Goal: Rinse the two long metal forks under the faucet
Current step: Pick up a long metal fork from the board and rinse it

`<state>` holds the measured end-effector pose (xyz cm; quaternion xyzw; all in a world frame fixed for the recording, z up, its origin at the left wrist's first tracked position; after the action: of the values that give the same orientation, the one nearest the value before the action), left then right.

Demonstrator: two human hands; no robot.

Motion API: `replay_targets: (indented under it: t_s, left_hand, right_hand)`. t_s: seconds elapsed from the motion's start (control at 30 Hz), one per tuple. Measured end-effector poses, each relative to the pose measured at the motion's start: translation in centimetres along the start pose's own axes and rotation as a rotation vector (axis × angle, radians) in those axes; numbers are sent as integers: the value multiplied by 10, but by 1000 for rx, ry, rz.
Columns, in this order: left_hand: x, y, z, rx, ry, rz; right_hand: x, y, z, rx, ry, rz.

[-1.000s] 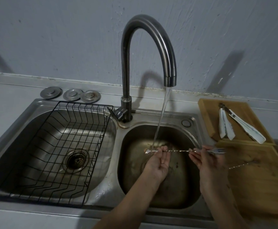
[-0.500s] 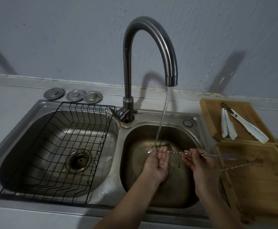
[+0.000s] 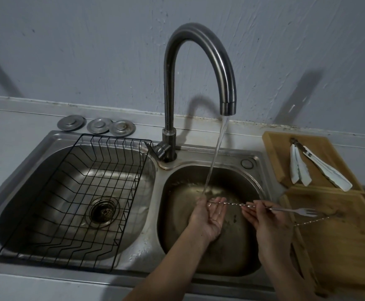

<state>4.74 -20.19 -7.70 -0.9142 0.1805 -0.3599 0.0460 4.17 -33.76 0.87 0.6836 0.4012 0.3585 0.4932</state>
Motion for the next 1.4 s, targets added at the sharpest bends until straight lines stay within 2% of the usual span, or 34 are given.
replay_targets:
  t_s: [0.23,0.43,0.77,0.93,1.1,1.17,1.4]
  left_hand:
    - [2,-6,2,-96,55,-9]
    - [4,-9,7,-24,65,37]
    - [0,-7,5,-20,77,197]
    - [0,-8,3,-25,80,136]
    - [11,-8,-4,-44,152,-14]
    - [13,-7,-7,-51,180,6]
    - [14,-23,-9,105,275,129]
  right_hand:
    - [-2,-2,2,42,-11,37]
    - [-2,-2,2,40,-35,34]
    - [-3,-5,-1,79,-46,64]
    - [-7,-5,8,119,-42,75]
    - [0,4,9,114,6,113]
    - [2,6,9,102,29,125]
    - [1,15,5,52,61,53]
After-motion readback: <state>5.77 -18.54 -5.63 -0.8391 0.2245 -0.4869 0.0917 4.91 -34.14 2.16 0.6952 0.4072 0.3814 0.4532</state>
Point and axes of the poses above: each hand's wrist, its own z-axis towards the middle knuckle, its own x-axis out of the palm, y = z × x, the point moved 9 cm from there along z, towards the middle knuckle, and after that the axes turned 12 degrees about x, right-handed, at the moved point
